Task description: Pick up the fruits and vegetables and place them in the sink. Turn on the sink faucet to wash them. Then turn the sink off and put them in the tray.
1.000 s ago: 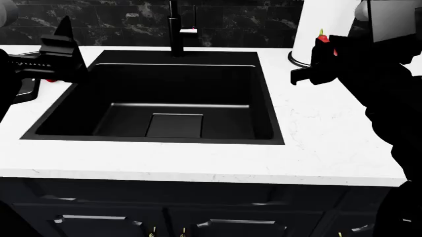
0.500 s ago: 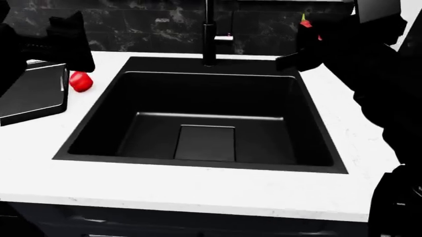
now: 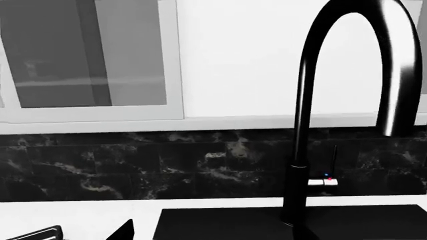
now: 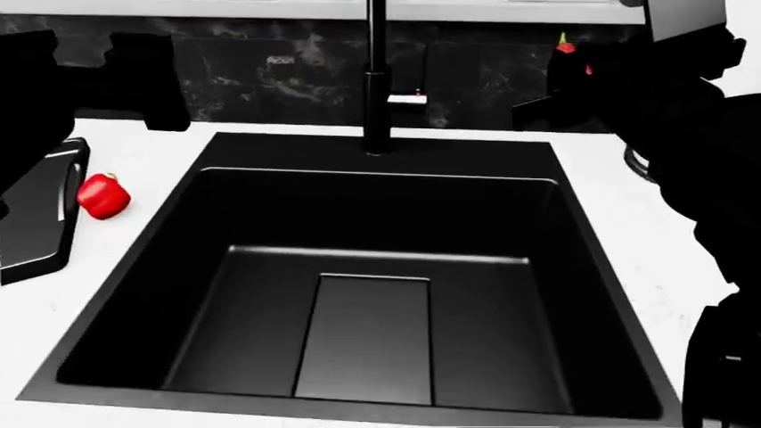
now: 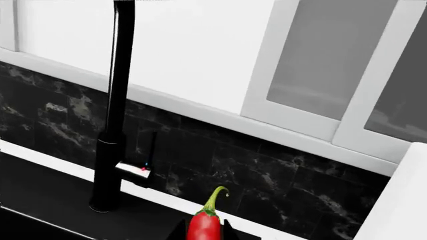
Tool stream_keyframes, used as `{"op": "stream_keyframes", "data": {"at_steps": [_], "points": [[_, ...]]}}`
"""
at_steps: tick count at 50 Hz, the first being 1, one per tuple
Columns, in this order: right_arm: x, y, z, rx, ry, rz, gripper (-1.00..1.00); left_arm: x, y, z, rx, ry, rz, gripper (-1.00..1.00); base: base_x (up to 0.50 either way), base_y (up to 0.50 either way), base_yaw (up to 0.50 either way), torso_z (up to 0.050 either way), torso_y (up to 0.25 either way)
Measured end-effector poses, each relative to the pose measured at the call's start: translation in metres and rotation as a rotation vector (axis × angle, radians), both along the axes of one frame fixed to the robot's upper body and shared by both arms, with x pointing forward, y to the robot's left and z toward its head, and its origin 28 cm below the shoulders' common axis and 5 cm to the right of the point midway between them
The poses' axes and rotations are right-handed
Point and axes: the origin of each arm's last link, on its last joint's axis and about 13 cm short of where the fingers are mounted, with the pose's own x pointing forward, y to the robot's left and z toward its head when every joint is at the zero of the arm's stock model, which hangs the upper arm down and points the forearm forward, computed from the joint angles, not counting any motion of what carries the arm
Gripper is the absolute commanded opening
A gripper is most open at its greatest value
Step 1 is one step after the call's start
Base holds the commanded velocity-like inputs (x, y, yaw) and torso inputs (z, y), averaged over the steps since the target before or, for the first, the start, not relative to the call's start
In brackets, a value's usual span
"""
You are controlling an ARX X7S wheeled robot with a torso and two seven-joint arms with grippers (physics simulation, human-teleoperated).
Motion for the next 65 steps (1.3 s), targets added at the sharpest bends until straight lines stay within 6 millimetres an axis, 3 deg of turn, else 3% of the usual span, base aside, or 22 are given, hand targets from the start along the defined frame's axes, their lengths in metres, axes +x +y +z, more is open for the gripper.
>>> {"op": "stream_keyframes", "data": {"at_steps": [14, 41, 65], "points": [[0.002, -0.004, -0.001, -0.008, 0.007, -0.027, -1.00, 0.002, -0.002, -0.003, -0.013, 0.026, -0.004, 1.00, 0.47, 0.22, 0.00, 0.000, 0.002], [0.006, -0.003, -0.013, -0.008, 0.059, -0.003, -1.00, 0.005, -0.004, -0.010, -0.003, 0.045, -0.008, 1.00, 0.10, 0.05, 0.00, 0.000, 0.000], [0.001, 0.023, -0.070, -0.120, 0.338, 0.301, -1.00, 0.010, -0.006, -0.021, 0.002, 0.063, -0.006, 1.00, 0.00, 0.00, 0.00, 0.000, 0.000]]}}
